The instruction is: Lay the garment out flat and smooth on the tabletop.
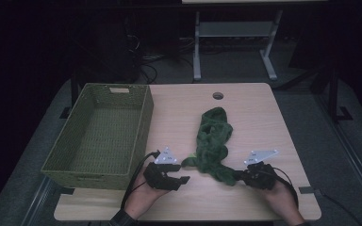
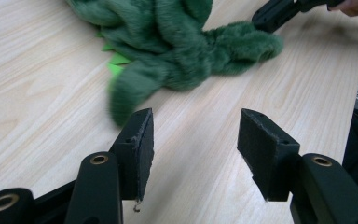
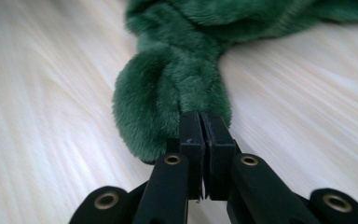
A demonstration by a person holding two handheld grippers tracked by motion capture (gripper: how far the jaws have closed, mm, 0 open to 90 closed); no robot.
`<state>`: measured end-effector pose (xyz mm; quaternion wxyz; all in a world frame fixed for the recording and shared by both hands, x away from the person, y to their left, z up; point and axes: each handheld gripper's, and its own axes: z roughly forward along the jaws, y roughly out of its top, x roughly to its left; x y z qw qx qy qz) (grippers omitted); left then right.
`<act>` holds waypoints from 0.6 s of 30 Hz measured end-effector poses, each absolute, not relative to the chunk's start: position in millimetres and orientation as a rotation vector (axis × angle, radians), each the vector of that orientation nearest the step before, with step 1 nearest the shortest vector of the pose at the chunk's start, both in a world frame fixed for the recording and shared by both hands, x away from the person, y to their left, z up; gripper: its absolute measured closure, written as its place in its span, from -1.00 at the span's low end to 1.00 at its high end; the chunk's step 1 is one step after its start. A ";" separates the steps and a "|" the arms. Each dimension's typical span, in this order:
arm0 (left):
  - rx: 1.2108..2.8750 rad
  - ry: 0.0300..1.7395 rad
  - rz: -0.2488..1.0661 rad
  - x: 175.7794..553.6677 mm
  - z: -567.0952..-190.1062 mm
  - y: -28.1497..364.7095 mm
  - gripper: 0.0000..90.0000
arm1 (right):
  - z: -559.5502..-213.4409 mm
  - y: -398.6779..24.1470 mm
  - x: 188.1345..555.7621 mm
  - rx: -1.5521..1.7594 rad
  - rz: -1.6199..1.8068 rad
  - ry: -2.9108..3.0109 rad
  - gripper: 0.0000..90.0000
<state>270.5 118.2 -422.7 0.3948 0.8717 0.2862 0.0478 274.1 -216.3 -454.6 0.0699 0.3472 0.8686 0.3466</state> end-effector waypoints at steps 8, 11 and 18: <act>2.162 0.636 0.109 286.9 -401.5 86.1 0.03 | -454.2 -248.8 276.0 1.110 1.002 2.554 0.95; 2.161 0.606 0.115 294.3 -397.0 74.3 0.07 | -454.7 -252.1 276.6 1.115 1.002 2.549 0.95; 2.170 0.536 0.097 335.5 -391.5 20.6 0.22 | -455.7 -252.0 277.6 1.116 1.009 2.553 0.94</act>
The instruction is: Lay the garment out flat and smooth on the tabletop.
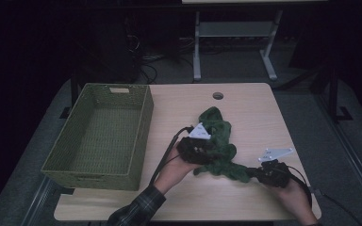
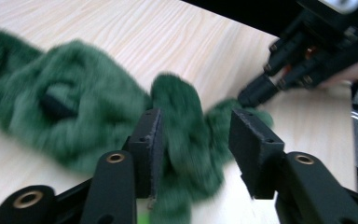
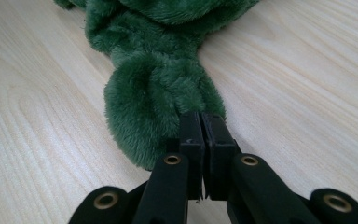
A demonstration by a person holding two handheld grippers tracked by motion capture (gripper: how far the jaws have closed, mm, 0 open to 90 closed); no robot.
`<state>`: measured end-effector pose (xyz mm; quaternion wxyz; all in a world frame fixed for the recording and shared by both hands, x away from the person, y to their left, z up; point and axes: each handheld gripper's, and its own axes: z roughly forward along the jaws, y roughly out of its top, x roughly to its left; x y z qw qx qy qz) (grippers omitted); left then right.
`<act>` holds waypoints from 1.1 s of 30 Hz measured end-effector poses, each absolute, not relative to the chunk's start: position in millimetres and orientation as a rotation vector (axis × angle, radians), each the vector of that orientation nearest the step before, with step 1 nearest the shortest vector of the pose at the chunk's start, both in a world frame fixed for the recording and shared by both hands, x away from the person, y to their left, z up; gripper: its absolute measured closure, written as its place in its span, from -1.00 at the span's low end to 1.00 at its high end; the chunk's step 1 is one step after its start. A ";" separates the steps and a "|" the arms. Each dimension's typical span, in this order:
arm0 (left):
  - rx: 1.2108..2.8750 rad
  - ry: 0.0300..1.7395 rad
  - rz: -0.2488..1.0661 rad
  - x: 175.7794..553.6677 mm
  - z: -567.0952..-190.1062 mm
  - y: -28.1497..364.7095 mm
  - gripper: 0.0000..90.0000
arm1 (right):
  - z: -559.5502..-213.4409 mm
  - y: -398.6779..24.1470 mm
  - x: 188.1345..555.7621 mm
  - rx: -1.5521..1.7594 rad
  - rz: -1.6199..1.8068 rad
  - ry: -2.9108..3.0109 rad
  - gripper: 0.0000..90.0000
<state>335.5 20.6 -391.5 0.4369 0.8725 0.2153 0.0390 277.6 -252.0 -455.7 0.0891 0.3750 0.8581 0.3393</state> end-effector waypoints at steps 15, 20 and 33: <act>2.289 0.517 0.025 378.3 -422.2 -37.6 0.85 | -457.1 -254.1 279.1 1.107 1.029 2.565 0.95; 2.254 0.521 0.036 369.1 -410.8 -23.4 0.95 | -456.8 -256.0 278.9 1.131 1.026 2.557 0.95; 2.225 0.543 0.062 320.6 -402.9 60.0 0.97 | -449.7 -274.4 278.8 1.158 0.986 2.481 0.98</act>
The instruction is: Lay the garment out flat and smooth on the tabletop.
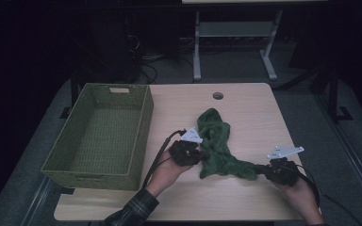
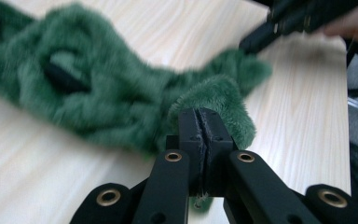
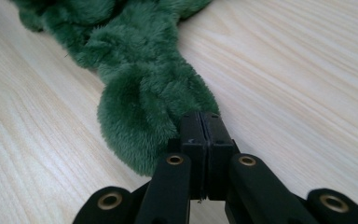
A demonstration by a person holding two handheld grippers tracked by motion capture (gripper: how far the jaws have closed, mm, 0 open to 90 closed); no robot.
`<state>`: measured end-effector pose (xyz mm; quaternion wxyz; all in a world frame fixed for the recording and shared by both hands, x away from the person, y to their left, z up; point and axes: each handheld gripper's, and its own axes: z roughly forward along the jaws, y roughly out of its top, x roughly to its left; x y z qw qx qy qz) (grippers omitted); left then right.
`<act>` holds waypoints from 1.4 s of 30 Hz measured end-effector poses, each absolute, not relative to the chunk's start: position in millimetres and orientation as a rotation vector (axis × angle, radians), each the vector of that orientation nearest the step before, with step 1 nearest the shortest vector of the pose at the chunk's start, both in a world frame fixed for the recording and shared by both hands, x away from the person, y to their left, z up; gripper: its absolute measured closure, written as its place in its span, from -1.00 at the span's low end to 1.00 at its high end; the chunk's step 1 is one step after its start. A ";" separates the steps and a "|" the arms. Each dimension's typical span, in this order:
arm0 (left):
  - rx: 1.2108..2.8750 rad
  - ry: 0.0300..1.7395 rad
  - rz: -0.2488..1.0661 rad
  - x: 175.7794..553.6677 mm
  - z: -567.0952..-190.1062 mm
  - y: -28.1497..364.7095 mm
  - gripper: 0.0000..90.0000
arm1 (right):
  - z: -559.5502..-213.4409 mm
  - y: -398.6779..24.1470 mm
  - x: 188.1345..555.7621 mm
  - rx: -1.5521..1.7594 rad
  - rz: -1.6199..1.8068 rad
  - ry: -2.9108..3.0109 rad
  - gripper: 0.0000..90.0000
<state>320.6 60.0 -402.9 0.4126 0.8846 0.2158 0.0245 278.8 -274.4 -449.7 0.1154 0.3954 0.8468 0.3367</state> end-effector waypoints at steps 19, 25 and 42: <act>2.203 0.661 0.066 280.5 -416.9 102.2 0.58 | -446.5 -275.9 261.6 1.108 1.049 2.490 0.87; 2.141 0.613 0.100 290.2 -389.2 94.9 0.53 | -443.7 -276.3 261.3 1.107 1.075 2.472 0.78; 2.325 0.568 -0.051 279.8 -443.1 58.0 0.88 | -431.5 -250.8 310.4 1.066 1.141 2.490 0.62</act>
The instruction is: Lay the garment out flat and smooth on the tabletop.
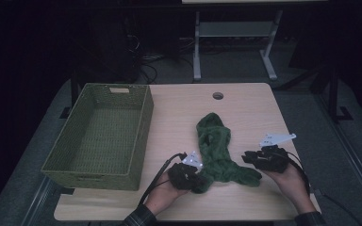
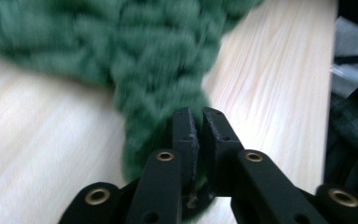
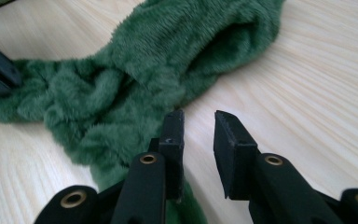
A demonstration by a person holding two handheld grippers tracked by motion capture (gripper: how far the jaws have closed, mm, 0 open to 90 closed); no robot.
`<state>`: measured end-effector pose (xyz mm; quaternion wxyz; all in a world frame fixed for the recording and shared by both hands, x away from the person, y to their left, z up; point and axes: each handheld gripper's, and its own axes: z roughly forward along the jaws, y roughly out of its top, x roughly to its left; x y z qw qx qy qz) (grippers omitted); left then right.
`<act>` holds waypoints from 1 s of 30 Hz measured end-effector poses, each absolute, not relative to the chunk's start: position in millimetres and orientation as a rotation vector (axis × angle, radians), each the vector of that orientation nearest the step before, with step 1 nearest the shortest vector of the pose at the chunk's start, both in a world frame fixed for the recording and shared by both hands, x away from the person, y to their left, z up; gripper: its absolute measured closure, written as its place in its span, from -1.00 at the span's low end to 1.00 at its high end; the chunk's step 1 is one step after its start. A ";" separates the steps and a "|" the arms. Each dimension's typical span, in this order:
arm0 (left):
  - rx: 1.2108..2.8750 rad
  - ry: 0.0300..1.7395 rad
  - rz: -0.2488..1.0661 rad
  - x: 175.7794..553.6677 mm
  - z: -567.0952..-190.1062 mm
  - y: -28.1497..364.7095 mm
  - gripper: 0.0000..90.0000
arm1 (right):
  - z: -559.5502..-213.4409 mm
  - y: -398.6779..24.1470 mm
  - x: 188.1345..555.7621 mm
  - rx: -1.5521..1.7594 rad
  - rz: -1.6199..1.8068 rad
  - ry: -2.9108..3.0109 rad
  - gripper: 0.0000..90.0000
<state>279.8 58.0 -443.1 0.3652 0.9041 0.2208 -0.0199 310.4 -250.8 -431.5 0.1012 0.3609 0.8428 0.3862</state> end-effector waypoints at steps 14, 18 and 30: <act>2.393 0.614 0.011 274.9 -455.0 87.3 0.99 | -441.0 -229.4 294.3 1.004 1.121 2.580 0.58; 2.407 0.612 0.023 274.8 -454.3 97.6 0.98 | -439.3 -234.3 276.4 1.013 1.145 2.567 0.57; 2.394 0.632 0.014 275.0 -454.1 105.0 0.92 | -447.6 -253.5 229.9 1.001 1.212 2.572 0.50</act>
